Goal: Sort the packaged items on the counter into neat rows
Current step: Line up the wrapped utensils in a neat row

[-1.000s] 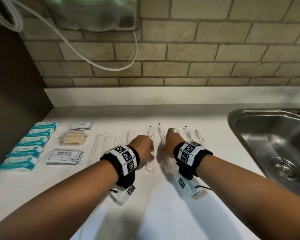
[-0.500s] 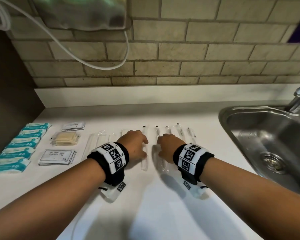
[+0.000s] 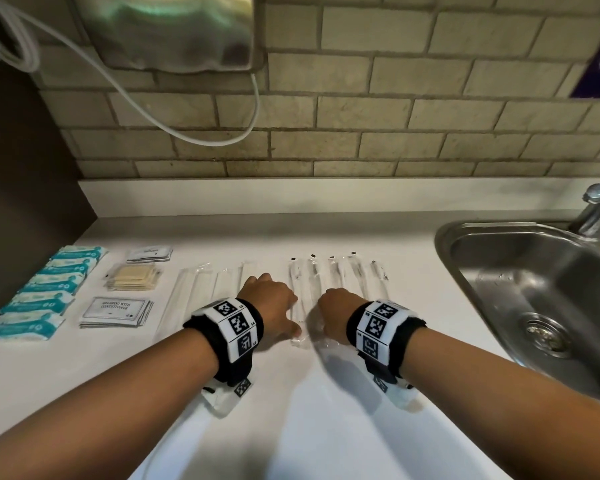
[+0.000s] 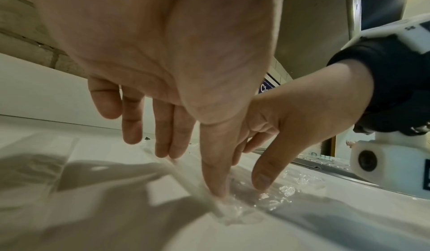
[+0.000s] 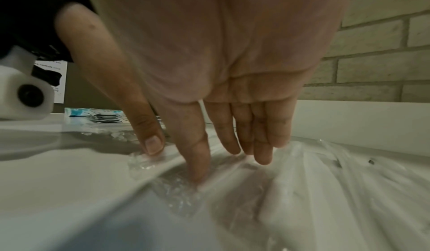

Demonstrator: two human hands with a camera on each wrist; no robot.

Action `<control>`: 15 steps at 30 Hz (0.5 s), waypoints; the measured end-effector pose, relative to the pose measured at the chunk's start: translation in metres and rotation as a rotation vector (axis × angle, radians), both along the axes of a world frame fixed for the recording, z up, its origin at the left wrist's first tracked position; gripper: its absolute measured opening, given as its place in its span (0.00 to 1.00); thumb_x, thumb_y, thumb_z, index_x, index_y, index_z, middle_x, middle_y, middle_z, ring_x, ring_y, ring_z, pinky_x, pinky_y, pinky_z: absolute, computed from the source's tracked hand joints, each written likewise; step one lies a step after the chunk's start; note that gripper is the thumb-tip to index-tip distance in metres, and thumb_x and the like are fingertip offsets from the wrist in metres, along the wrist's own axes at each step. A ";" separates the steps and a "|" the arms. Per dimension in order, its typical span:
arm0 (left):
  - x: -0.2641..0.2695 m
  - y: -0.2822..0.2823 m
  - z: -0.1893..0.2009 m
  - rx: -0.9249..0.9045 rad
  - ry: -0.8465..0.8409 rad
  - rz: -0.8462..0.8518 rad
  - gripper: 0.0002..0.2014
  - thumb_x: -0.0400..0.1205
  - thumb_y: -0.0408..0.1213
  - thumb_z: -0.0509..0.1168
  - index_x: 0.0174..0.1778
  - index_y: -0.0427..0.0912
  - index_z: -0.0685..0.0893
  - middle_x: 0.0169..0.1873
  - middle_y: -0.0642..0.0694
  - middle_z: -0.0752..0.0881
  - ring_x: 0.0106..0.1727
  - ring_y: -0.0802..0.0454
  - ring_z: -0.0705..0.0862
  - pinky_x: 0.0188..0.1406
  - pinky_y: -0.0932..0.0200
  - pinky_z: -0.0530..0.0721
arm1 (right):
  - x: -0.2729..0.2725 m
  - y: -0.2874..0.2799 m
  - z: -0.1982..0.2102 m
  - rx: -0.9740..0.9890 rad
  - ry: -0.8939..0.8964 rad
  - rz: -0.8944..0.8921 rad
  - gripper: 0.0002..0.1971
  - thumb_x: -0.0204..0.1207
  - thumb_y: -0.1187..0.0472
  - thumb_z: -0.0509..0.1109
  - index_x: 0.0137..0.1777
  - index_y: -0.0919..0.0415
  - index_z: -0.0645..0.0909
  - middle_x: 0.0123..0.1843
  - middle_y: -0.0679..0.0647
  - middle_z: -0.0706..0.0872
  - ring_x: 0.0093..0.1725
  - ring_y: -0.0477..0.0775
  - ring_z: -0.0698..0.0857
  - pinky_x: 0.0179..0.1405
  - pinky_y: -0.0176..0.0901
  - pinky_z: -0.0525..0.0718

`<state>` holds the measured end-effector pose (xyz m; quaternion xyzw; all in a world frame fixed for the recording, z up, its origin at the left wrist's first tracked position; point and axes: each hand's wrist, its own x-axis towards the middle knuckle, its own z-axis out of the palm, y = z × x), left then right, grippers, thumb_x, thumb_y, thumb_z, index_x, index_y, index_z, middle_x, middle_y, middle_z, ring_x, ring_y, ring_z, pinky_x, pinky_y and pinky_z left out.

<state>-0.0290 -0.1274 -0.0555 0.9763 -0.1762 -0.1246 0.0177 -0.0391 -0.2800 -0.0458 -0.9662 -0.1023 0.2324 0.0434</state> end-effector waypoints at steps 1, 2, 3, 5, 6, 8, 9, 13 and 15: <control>0.000 -0.001 0.000 -0.005 0.002 0.004 0.22 0.72 0.62 0.67 0.52 0.50 0.85 0.48 0.50 0.85 0.60 0.46 0.73 0.59 0.50 0.72 | 0.000 0.000 0.001 0.006 0.006 -0.004 0.12 0.75 0.61 0.70 0.57 0.60 0.87 0.57 0.56 0.87 0.54 0.57 0.87 0.59 0.50 0.87; -0.001 -0.002 0.002 -0.003 0.007 0.010 0.22 0.73 0.62 0.68 0.53 0.50 0.84 0.48 0.50 0.85 0.60 0.46 0.73 0.59 0.50 0.72 | -0.001 0.000 0.001 0.013 0.012 -0.006 0.13 0.74 0.61 0.70 0.57 0.60 0.87 0.57 0.56 0.87 0.54 0.58 0.88 0.59 0.51 0.87; -0.002 -0.003 0.002 -0.002 0.003 0.013 0.21 0.73 0.62 0.68 0.51 0.50 0.84 0.48 0.50 0.85 0.59 0.46 0.73 0.59 0.50 0.73 | -0.001 0.000 0.001 0.015 0.020 -0.009 0.13 0.74 0.61 0.70 0.57 0.60 0.87 0.57 0.56 0.87 0.54 0.58 0.88 0.58 0.51 0.87; -0.002 -0.002 0.002 -0.007 -0.012 0.013 0.19 0.73 0.62 0.68 0.47 0.50 0.83 0.46 0.50 0.85 0.59 0.46 0.73 0.59 0.50 0.73 | 0.000 0.000 0.001 0.015 0.024 -0.019 0.13 0.74 0.60 0.70 0.58 0.60 0.87 0.57 0.56 0.87 0.54 0.58 0.88 0.58 0.50 0.88; -0.002 -0.002 0.003 -0.013 -0.015 0.017 0.20 0.73 0.62 0.68 0.48 0.50 0.84 0.47 0.50 0.85 0.60 0.46 0.74 0.61 0.49 0.72 | 0.001 0.000 0.002 0.019 0.022 -0.022 0.13 0.74 0.60 0.70 0.58 0.60 0.87 0.57 0.57 0.87 0.54 0.58 0.88 0.58 0.50 0.88; 0.000 -0.001 0.002 -0.019 -0.012 0.023 0.22 0.74 0.62 0.68 0.54 0.50 0.85 0.51 0.50 0.86 0.62 0.46 0.73 0.63 0.49 0.71 | 0.003 0.000 0.001 0.037 0.021 -0.031 0.13 0.74 0.60 0.70 0.57 0.60 0.87 0.56 0.57 0.88 0.54 0.58 0.88 0.58 0.50 0.88; 0.001 -0.001 0.001 -0.021 -0.006 0.024 0.22 0.74 0.62 0.67 0.55 0.50 0.84 0.52 0.51 0.86 0.61 0.47 0.73 0.62 0.49 0.71 | 0.003 0.000 0.001 0.039 0.018 -0.030 0.13 0.74 0.60 0.70 0.57 0.61 0.87 0.56 0.57 0.89 0.54 0.58 0.89 0.58 0.50 0.88; 0.005 -0.002 0.001 -0.003 -0.007 0.022 0.20 0.72 0.63 0.67 0.45 0.49 0.82 0.44 0.52 0.85 0.55 0.46 0.73 0.59 0.49 0.73 | 0.006 0.000 0.000 0.018 0.002 -0.005 0.12 0.73 0.61 0.71 0.56 0.60 0.88 0.54 0.56 0.89 0.53 0.57 0.89 0.57 0.50 0.88; 0.007 -0.002 0.001 -0.004 0.002 0.031 0.21 0.72 0.64 0.67 0.44 0.49 0.82 0.45 0.53 0.85 0.55 0.46 0.74 0.58 0.49 0.72 | 0.007 -0.001 0.000 0.045 -0.002 -0.004 0.12 0.72 0.62 0.70 0.54 0.58 0.88 0.53 0.55 0.89 0.51 0.57 0.89 0.55 0.50 0.89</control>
